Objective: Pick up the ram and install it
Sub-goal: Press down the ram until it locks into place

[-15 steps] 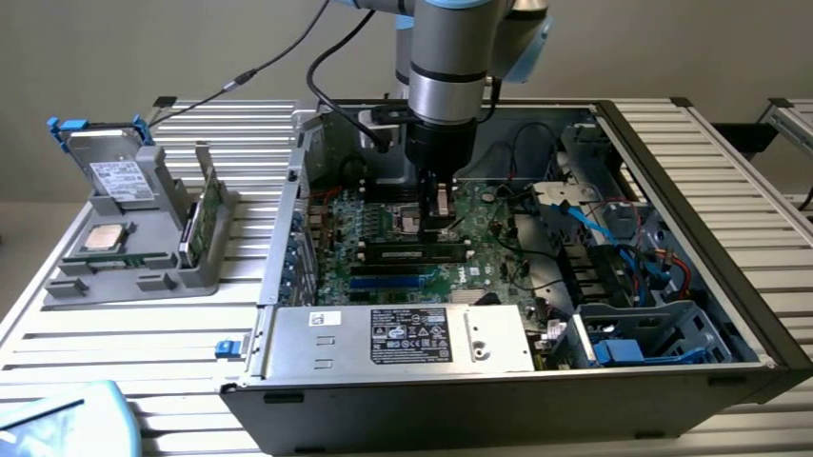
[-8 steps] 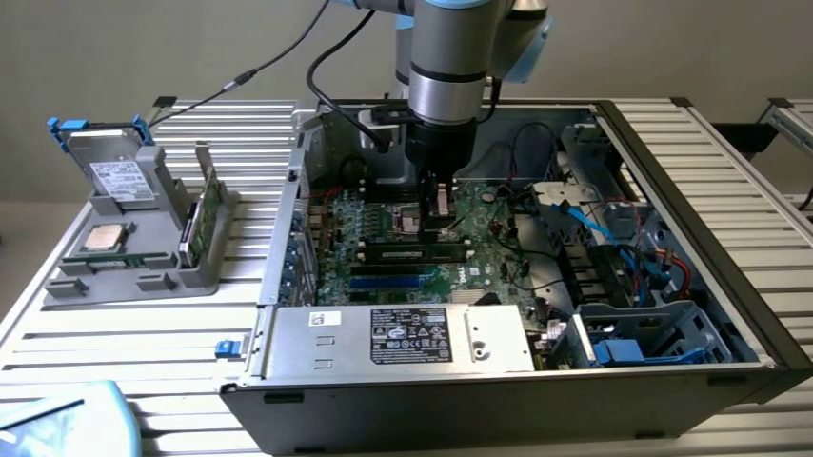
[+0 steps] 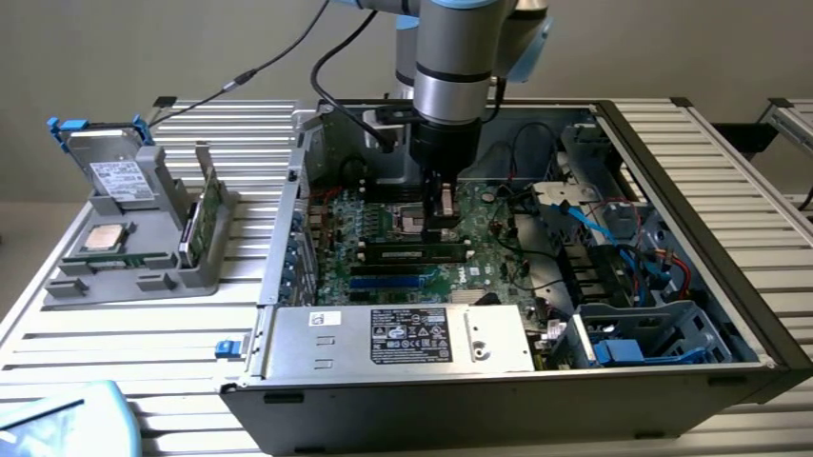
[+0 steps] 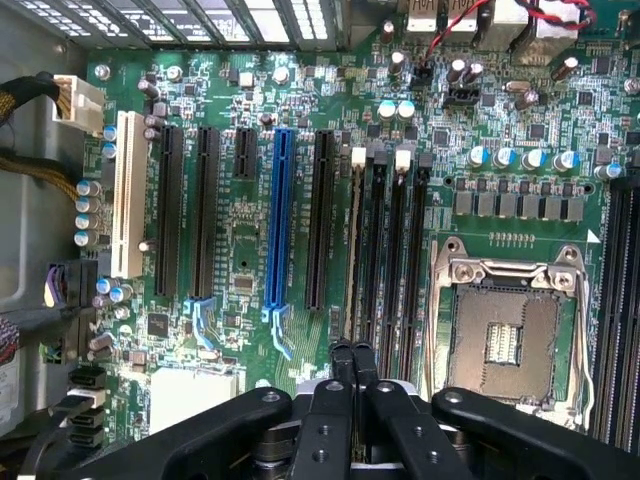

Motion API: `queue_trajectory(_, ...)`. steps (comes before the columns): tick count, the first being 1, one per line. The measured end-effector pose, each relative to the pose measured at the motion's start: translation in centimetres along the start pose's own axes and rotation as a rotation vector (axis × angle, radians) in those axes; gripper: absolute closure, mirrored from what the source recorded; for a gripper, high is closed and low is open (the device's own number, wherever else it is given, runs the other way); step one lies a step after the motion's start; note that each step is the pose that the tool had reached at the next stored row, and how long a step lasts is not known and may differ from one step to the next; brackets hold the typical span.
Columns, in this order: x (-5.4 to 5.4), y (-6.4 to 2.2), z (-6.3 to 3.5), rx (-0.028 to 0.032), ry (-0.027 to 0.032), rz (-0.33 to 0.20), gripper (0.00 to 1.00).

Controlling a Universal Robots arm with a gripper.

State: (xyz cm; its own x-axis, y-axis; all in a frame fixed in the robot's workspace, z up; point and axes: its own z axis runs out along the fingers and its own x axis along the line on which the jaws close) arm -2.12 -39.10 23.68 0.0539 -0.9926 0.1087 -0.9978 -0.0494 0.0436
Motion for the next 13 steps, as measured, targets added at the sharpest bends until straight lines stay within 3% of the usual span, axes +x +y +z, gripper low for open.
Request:
queue_trajectory(5, 0.04, -0.70, -0.02, 0.0001, -0.0003, 0.000, 0.90)
queue_trajectory(13, -0.03, -0.74, 0.54, 0.0000, -0.0002, 0.000, 0.90)
